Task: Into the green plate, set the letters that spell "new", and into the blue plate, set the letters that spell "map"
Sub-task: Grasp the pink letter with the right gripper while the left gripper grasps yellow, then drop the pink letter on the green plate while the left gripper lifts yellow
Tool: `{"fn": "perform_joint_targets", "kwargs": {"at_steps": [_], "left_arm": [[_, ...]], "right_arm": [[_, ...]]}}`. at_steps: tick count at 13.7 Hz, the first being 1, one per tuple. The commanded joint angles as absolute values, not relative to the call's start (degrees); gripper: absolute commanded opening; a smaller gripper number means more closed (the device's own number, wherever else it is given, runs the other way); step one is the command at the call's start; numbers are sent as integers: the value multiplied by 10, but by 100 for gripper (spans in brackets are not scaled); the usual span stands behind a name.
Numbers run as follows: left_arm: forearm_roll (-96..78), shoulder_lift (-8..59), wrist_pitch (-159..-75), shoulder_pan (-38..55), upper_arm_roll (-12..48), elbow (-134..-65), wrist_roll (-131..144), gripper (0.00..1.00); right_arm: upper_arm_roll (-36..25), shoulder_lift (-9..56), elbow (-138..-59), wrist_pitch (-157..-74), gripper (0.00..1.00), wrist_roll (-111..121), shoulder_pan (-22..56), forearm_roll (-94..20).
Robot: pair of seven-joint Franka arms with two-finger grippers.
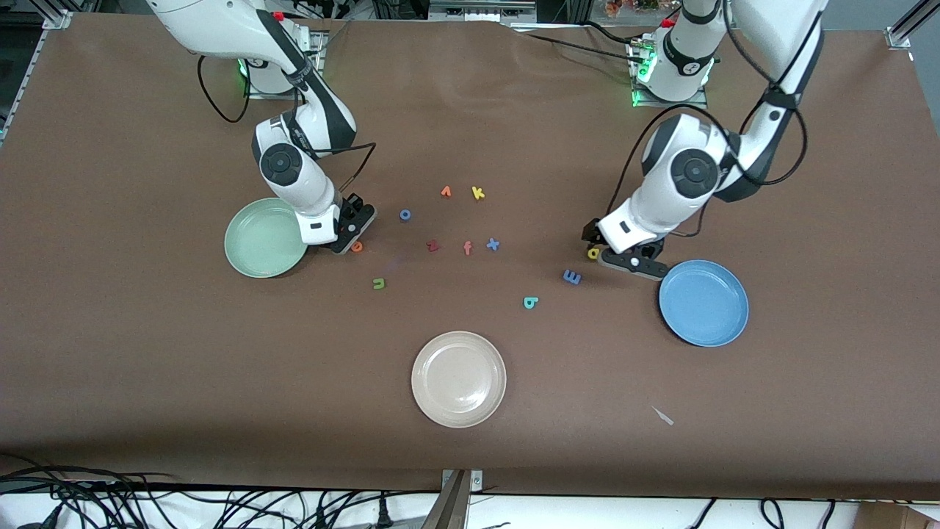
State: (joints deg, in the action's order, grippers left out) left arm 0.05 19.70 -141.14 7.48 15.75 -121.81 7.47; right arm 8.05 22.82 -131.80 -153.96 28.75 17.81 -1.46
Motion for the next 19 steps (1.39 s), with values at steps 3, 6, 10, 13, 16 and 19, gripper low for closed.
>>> {"fn": "perform_joint_targets", "kwargs": {"at_steps": [3,6,10,13,16,19], "left_arm": [[120,258,-1445,86,156,-1209,124,100],[132,272,-1446,87,156,-1208,138,99],[133,281,-1442,87,156,-1213,164,90],[133,288,-1441,87,156,-1213,165,79],[133,292,-1438,87,156,-1213,167,70],[133,293,-1434,88,156,-1213,176,56]], "right_arm": [[81,226,-1326,-1548,28,285,178,-11],[81,223,-1325,-1536,13,290,178,-11],[76,177,-1313,-1451,13,289,178,-11],[49,135,-1296,-1371,13,295,178,-11],[13,109,-1299,-1359,14,346,178,-11],[-15,113,-1322,-1359,14,391,177,-11]]}}
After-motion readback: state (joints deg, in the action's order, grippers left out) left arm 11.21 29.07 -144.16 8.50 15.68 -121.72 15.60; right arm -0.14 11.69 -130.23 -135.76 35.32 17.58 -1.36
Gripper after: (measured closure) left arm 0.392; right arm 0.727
